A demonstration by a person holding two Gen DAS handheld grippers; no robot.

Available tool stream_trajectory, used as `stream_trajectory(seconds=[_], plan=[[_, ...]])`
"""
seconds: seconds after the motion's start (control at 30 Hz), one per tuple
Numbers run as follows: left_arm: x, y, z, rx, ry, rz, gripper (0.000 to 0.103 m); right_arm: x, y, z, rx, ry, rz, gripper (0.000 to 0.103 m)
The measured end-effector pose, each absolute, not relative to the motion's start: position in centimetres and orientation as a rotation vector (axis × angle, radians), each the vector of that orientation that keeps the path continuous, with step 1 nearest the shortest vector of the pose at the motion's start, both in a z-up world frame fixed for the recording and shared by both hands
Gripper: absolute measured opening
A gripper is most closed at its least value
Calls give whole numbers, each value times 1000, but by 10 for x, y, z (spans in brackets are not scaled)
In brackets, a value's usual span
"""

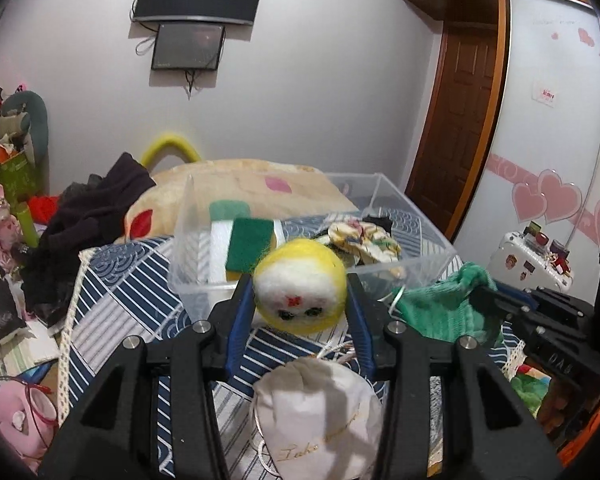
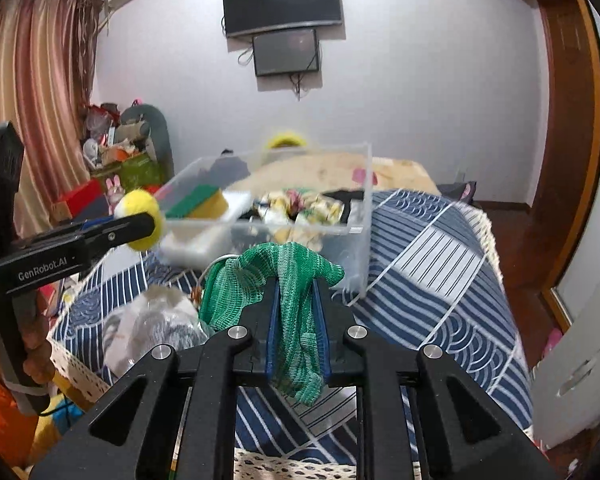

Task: Organize soft objects
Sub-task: 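Drop the glove into the box with the right tool while the left tool drops the ball in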

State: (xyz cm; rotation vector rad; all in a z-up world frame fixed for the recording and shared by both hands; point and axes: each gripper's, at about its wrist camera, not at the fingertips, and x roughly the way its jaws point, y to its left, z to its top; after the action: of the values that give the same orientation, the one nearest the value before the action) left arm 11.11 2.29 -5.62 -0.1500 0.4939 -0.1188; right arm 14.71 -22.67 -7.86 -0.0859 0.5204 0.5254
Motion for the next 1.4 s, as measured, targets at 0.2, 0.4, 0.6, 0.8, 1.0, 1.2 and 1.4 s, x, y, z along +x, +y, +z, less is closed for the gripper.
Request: stream_trajectory(seconds=[0.2,0.4,0.6,0.8,1.0,1.2,1.4], plan=[[110,27,-40,-148,446,-105,44,147,-229,-57,-59,458,527,14],[115,30,-32,-136,420,-89,44,151,-224,-46,-53,418,534,14],[130,30,-32,-131,425,-79,44,163,-216,-41,-50,400,530,14],[160,24,-45,-112,479,-75,44,181,-197,-40,-68,406,516,14],[184,16,-62,-106,542,-95,44,203,-179,-52,-99,454,500,14],[194,10,-77,-81,578,-97,44,211,-169,-66,-140,502,471,14],[191,9,-78,-73,578,-89,48,213,-169,-68,-156,524,474,17]])
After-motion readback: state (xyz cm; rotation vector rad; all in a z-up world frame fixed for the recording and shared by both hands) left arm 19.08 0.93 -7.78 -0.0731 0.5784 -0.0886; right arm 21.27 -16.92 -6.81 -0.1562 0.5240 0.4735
